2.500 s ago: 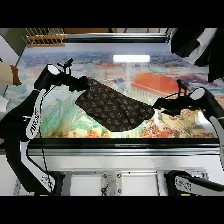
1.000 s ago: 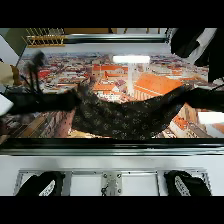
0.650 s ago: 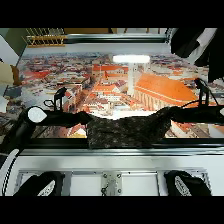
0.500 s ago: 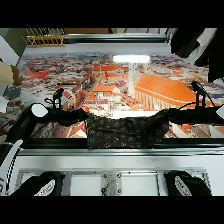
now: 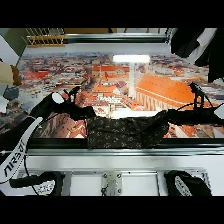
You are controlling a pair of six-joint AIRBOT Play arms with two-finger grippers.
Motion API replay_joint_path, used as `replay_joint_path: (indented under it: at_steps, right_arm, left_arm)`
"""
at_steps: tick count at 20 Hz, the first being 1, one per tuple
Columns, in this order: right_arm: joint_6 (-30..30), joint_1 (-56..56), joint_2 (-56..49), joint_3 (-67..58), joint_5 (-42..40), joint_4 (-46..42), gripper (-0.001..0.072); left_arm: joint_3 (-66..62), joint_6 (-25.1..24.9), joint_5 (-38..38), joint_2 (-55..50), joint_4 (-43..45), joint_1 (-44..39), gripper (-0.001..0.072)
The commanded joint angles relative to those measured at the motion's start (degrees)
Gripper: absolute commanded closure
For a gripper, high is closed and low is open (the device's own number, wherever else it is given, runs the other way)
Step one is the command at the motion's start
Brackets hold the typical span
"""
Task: Fold the clothes and pants, and hang the long-sleeved shirts on hangers.
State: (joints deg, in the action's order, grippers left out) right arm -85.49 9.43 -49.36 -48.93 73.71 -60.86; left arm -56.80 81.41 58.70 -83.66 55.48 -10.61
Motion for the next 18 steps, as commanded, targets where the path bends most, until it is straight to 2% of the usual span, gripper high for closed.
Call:
replay_joint_path:
  at_steps: [1, 6, 10, 11, 12, 13, 16, 18]
  right_arm:
    - [0.0, 0.0, -0.1, 0.0, 0.0, 0.0, 0.0695]
    - [0.0, 0.0, -0.1, 0.0, -0.4, 0.0, 0.0695]
    - [0.0, 0.0, -0.1, 0.0, -0.4, 0.0, 0.0695]
    - [0.0, -0.1, -0.1, 0.0, -0.4, 0.0, 0.0695]
    - [0.0, -0.1, -0.1, 0.0, -0.4, 0.0, 0.0695]
    - [0.0, -0.1, -0.1, 0.0, -0.4, 0.0, 0.0695]
    - [0.2, 0.1, 0.0, -1.4, -0.3, -0.1, 0.0695]
    - [1.3, 0.1, 0.0, -7.0, 0.1, 0.0, 0.0696]
  left_arm:
    - [-3.0, -2.0, 0.9, -4.9, -0.2, -4.1, 0.0037]
    - [-3.0, -0.8, -2.3, -7.1, -0.6, -7.1, 0.0037]
    - [-3.0, -0.8, -3.3, -7.2, -5.8, -7.4, 0.0045]
    - [-3.0, -0.8, -3.3, -6.7, -6.1, -7.1, 0.0285]
    - [-3.0, -0.8, -3.3, -6.0, -6.1, -6.6, 0.0566]
    - [-3.0, -0.8, -3.3, -5.0, -6.1, -6.1, 0.0682]
    - [-4.3, -0.9, -2.4, 1.6, -6.0, -2.7, 0.0699]
    - [-9.2, -0.9, 0.5, 7.8, -6.1, 0.4, 0.0699]
